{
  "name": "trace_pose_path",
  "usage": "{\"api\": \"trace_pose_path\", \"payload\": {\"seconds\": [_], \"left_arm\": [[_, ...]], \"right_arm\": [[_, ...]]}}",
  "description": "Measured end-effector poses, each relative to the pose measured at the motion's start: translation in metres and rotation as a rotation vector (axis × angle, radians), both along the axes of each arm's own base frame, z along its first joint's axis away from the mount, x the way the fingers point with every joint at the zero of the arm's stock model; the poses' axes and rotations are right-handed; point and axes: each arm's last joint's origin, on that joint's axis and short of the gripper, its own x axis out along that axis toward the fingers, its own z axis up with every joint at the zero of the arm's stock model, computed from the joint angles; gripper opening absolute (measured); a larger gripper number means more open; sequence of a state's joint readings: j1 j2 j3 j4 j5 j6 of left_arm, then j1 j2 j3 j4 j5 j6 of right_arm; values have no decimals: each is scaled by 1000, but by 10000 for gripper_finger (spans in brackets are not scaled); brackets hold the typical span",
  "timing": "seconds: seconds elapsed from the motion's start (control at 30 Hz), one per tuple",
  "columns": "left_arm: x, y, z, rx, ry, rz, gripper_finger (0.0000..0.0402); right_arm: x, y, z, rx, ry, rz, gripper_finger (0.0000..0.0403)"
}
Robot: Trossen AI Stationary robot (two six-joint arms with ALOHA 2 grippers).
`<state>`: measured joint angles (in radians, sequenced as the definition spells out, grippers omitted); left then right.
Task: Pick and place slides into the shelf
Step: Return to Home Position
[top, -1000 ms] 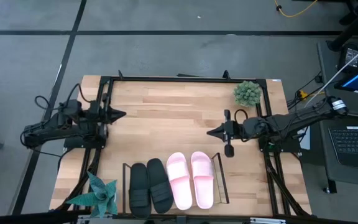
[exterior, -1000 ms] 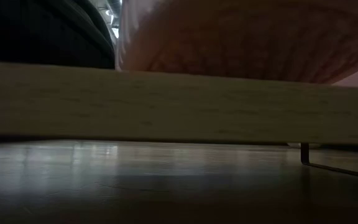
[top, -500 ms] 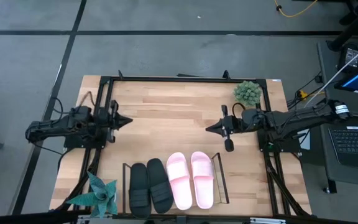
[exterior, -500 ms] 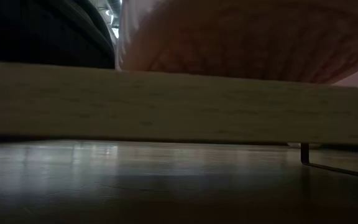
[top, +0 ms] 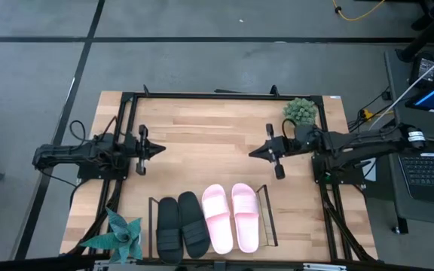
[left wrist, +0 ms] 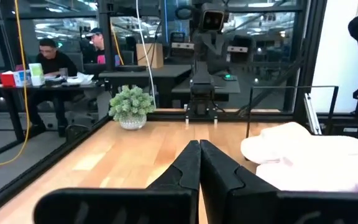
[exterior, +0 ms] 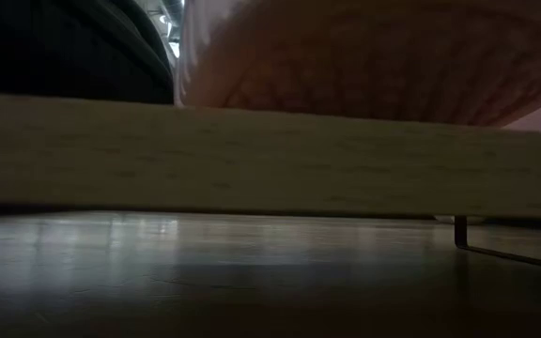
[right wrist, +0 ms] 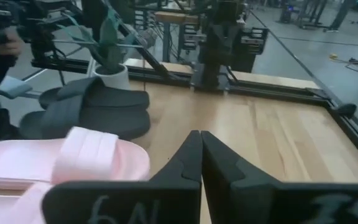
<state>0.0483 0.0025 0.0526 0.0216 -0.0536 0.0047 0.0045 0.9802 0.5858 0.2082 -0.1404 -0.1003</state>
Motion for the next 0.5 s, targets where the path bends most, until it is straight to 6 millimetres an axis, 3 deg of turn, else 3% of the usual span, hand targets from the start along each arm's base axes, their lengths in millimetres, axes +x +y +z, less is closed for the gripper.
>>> {"api": "trace_pose_path", "payload": {"seconds": [0.2,0.5], "left_arm": [[2,0,-5,26,-61,2,0],[3,0,-9,33,-11,2,0]], "right_arm": [[-9,-17,-14,10,7,-37,4],[-46,-40,-18,-27,-122,-73,4]]}}
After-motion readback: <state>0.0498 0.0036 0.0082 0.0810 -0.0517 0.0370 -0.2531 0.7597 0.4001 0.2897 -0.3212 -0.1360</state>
